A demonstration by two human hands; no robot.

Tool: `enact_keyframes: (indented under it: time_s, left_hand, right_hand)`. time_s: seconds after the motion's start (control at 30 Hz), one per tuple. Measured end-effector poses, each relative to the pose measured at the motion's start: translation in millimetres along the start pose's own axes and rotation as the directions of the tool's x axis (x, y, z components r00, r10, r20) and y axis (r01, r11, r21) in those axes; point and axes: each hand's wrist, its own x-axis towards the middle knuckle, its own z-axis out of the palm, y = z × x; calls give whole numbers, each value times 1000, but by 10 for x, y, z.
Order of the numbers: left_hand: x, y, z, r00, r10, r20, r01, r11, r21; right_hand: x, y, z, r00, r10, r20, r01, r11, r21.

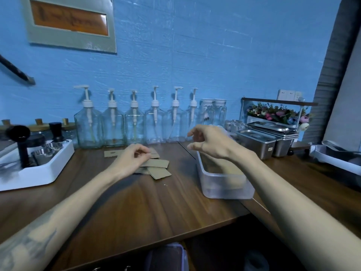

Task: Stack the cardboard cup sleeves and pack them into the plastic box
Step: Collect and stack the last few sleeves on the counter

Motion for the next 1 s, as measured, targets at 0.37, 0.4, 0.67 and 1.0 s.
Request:
enact_keyframes:
  time_s: [0.37,0.4,0.67,1.0]
  left_hand:
    - [-138,-637,-386,998,-55,15,47,943,329]
    - [-119,-666,-363,998,-62,29,47,933,357]
    - [-92,-851,-264,996,-40,78,0,888,459]
    - [-145,-927,-294,998,-32,57,6,914,405]
  right_hand:
    - [488,-384,1170,982,-37,187,46,998,-44]
    - [504,-347,1267,980,-17,196,29,998,-59]
    - [657,-131,1693,978,17,209,12,991,-135]
    - [755,-14,1803,983,4,185,13,996,-91]
